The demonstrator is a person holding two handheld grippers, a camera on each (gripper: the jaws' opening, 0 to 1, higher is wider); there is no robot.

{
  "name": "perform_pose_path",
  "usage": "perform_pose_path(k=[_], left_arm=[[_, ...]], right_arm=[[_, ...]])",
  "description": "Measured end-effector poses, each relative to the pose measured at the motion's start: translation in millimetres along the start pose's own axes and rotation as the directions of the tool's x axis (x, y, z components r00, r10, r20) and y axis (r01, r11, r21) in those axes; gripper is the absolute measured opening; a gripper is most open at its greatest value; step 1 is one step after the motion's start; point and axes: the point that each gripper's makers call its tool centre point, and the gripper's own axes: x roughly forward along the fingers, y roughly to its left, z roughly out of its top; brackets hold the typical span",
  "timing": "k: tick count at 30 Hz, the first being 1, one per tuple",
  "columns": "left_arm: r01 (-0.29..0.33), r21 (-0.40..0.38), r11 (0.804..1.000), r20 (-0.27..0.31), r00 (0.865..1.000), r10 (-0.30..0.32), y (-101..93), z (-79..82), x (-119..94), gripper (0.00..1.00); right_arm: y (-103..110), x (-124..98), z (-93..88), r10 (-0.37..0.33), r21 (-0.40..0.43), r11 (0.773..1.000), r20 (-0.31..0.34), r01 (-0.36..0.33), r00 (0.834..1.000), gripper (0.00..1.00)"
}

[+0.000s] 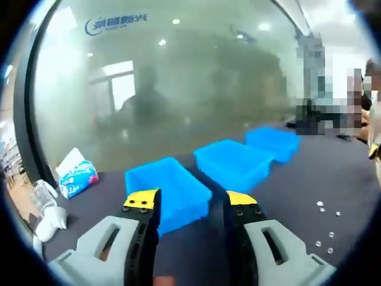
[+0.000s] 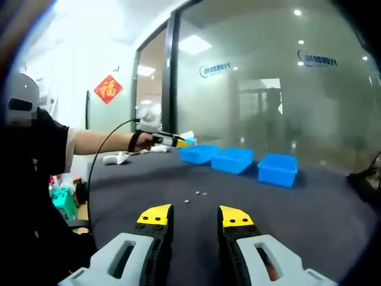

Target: Sort the screws, nuts, and washers into the corresponding bins

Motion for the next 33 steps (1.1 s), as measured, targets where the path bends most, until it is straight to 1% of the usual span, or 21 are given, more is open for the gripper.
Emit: perform_pose_path(k=[2, 4, 6, 8, 12, 14, 17, 21, 24, 27, 28, 30, 33], left_arm=[[0.009, -0.012, 1.0, 0.022, 1.0, -0.009, -5.8, 2.9, -14, 0.4], [0.02, -0.006, 1.0, 0.034, 0.999, -0.02, -12.3, 2.5, -25, 0.39], [0.031, -0.016, 0.999, 0.05, 0.998, -0.03, -18.4, 0.1, -37, 0.39], [0.05, -0.039, 0.998, 0.055, 0.997, -0.048, -26.1, -5.0, -49, 0.39], [0.067, -0.09, 0.994, 0.086, 0.994, -0.059, -36.8, -10.5, -73, 0.39], [0.076, -0.143, 0.987, 0.108, 0.992, -0.06, -42.7, -13.5, -88, 0.39], [0.087, -0.158, 0.984, 0.12, 0.99, -0.068, -51.8, -18.2, -107, 0.38], [0.112, -0.18, 0.977, 0.144, 0.986, -0.087, -58.3, -24.2, -125, 0.38], [0.108, -0.179, 0.978, 0.151, 0.985, -0.081, -59.9, -30.1, -134, 0.38], [0.103, -0.17, 0.98, 0.149, 0.986, -0.077, -64.9, -37.9, -145, 0.38], [0.098, -0.163, 0.982, 0.139, 0.987, -0.075, -66.8, -40.8, -148, 0.38], [0.094, -0.152, 0.984, 0.141, 0.987, -0.073, -71.2, -43.0, -154, 0.38], [0.112, -0.161, 0.981, 0.145, 0.985, -0.089, -79.8, -45.7, -163, 0.38]], right_arm=[[0, -1, 0.4, -0.003, 0.0, 1.0, 0.001, 0.003, 1.0, 0.26], [-1, -1, 0.4, -0.005, 0.001, 1.0, 0.0, 0.005, 1.0, 0.26], [-1, -1, 0.1, -0.008, -0.001, 1.0, -0.002, 0.008, 1.0, 0.26], [-1, -1, 0.4, -0.01, 0.001, 1.0, 0.0, 0.01, 1.0, 0.26], [-2, -1, 0.8, -0.013, 0.001, 1.0, 0.001, 0.013, 1.0, 0.26], [-3, -2, 1.1, -0.016, 0.003, 1.0, 0.002, 0.016, 1.0, 0.26], [-3, -3, 1.2, -0.019, 0.003, 1.0, 0.005, 0.019, 1.0, 0.26], [-3, -5, -1.4, -0.022, 0.007, 1.0, 0.004, 0.022, 1.0, 0.26], [-3, -7, -3.0, -0.026, 0.011, 1.0, 0.004, 0.025, 1.0, 0.26], [-4, -9, -3.4, -0.031, 0.012, 0.999, 0.006, 0.03, 1.0, 0.26], [-6, -10, -3.8, -0.035, 0.011, 0.999, 0.003, 0.035, 0.999, 0.26], [-8, -13, -3.1, -0.041, 0.016, 0.999, 0.006, 0.04, 0.999, 0.26], [-11, -14, -4.0, -0.049, 0.018, 0.999, 0.006, 0.049, 0.999, 0.26]])
